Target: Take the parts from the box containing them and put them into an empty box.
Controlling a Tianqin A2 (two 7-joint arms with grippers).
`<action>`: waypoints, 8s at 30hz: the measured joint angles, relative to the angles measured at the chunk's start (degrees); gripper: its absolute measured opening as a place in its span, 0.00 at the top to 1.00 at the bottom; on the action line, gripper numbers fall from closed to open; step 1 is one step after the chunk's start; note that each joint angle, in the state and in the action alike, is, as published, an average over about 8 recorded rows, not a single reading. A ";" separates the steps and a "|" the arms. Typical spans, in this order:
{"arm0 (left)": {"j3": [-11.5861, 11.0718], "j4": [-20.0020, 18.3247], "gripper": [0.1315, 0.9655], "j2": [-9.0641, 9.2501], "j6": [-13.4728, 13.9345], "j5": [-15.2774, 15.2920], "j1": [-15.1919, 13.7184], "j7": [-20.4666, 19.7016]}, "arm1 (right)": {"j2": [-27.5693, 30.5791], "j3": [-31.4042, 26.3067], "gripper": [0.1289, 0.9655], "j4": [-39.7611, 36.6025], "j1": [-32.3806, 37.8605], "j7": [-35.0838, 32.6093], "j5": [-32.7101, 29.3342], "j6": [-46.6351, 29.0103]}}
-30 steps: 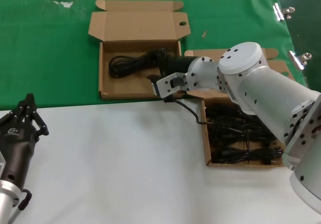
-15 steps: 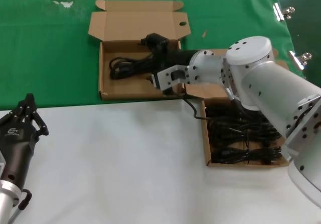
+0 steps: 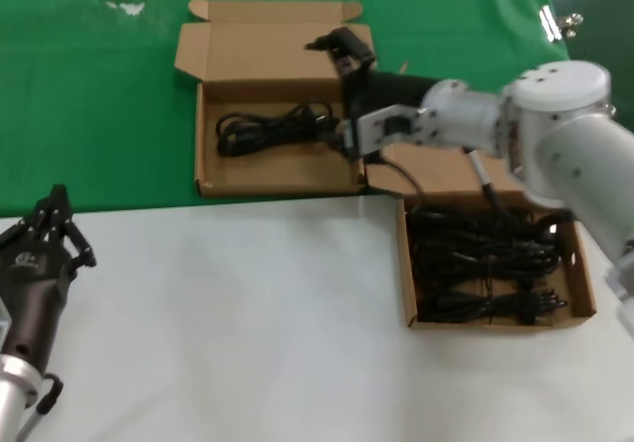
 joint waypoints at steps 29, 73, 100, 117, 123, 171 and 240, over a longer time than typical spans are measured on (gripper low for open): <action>0.00 0.00 0.99 0.00 0.00 -0.02 0.00 0.02 | 29.79 13.91 0.00 49.49 -25.51 31.36 -20.97 0.21; 0.00 0.00 0.38 0.00 0.00 -0.02 0.00 0.02 | 21.27 26.56 0.00 65.70 -47.60 54.11 -17.78 16.34; 0.00 0.00 0.01 0.00 0.00 -0.02 0.00 0.02 | 14.22 35.28 0.00 77.08 -63.28 71.25 -15.29 28.95; 0.00 0.00 0.00 0.00 0.00 -0.02 0.00 0.02 | 11.60 38.53 0.00 81.31 -69.10 77.62 -14.37 33.64; 0.00 0.00 0.00 0.00 0.00 -0.02 0.00 0.02 | 11.60 38.53 0.00 81.31 -69.11 77.63 -14.37 33.65; 0.00 0.00 0.00 0.00 0.00 -0.02 0.00 0.02 | 11.60 38.53 0.00 81.31 -69.11 77.63 -14.37 33.65; 0.00 0.00 0.00 0.00 0.00 -0.02 0.00 0.02 | 11.60 38.53 0.00 81.31 -69.11 77.63 -14.37 33.65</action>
